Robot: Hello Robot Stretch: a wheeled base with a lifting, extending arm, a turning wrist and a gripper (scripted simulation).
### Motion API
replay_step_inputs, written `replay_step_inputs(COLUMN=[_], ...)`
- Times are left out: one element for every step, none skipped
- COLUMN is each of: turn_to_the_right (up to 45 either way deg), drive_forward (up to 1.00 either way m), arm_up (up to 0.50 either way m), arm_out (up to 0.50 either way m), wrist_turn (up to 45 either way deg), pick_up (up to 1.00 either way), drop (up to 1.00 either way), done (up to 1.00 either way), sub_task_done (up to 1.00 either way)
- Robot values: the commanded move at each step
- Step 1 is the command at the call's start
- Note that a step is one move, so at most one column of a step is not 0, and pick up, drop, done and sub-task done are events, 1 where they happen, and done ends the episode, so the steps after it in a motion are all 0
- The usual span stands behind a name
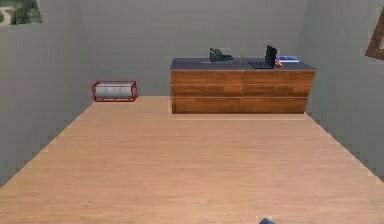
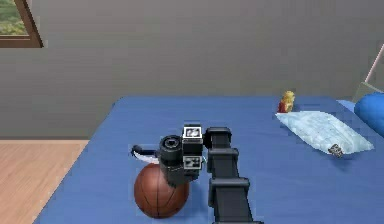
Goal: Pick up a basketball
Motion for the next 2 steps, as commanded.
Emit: replay_step_inputs(turn_to_the_right=[0.0, 0.0], drive_forward=[0.0, 0.0], arm_up=[-0.3, 0.0], arm_out=[0.0, 0.0], wrist_turn=[0.0, 0.0], pick_up=[0.0, 1.0], drop=[0.0, 0.0], done=[0.0, 0.0], sub_task_done=[0.0, 0.0])
